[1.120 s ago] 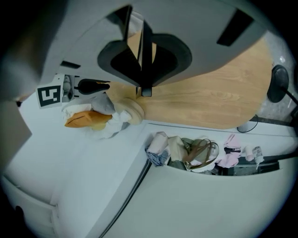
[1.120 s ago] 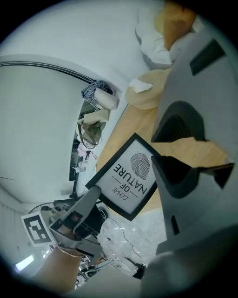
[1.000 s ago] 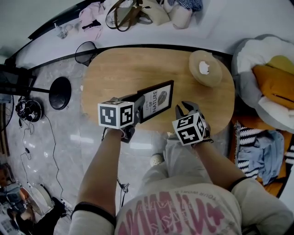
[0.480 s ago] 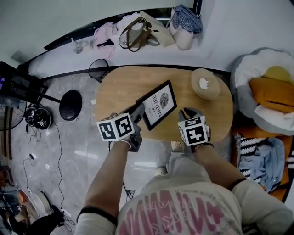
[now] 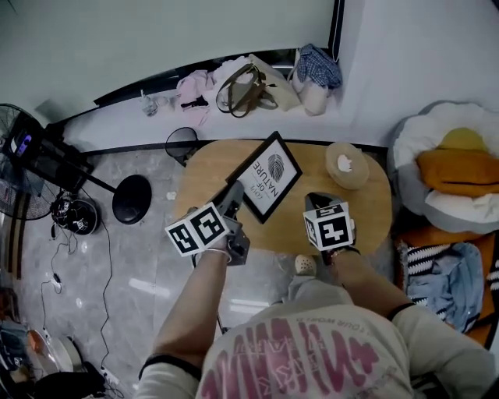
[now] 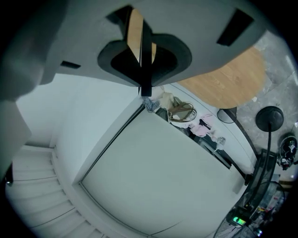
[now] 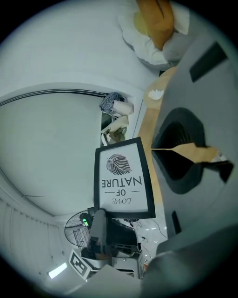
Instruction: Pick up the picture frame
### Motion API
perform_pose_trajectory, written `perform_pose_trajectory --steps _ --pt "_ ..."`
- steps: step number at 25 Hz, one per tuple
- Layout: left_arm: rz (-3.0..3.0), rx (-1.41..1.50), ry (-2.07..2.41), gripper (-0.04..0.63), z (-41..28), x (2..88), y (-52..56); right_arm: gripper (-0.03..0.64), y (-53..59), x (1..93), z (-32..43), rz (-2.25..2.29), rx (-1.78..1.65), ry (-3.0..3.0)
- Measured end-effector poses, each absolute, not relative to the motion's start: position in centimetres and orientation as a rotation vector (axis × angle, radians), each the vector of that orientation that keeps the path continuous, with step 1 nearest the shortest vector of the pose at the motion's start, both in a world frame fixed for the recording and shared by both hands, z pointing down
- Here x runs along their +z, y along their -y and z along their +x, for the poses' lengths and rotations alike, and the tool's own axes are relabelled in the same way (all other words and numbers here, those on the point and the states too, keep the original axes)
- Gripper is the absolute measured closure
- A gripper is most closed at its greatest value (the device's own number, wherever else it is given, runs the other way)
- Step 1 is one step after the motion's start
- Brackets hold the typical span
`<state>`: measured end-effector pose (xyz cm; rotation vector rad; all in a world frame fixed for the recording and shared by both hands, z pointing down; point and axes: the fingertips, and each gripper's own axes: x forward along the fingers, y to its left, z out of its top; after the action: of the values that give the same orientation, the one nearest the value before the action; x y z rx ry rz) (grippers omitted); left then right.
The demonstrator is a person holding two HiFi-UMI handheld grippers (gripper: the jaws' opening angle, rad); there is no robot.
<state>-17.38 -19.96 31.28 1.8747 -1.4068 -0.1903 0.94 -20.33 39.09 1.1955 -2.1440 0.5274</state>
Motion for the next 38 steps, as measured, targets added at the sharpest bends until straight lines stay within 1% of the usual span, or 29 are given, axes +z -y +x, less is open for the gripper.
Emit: perform_pose_trajectory --steps 11,22,31,38 --pt "1.842 -0.434 1.496 0.526 -20.3 24.8 17.8 0.611 21.6 28.1 0.1 1.316 0.407 2.341" --pt "1.97 -0.576 1.529 0.526 -20.1 16.7 15.0 0.611 20.5 19.2 -1.0 1.379 0.268 2.504" --pt "2.222 -0.52 1.592 0.526 -17.9 10.8 13.0 0.611 18.4 13.4 -2.5 1.382 0.196 2.632" --pt "2.299 -0.389 1.646 0.526 -16.9 11.0 11.7 0.611 16.3 12.2 -3.2 1.361 0.166 2.661"
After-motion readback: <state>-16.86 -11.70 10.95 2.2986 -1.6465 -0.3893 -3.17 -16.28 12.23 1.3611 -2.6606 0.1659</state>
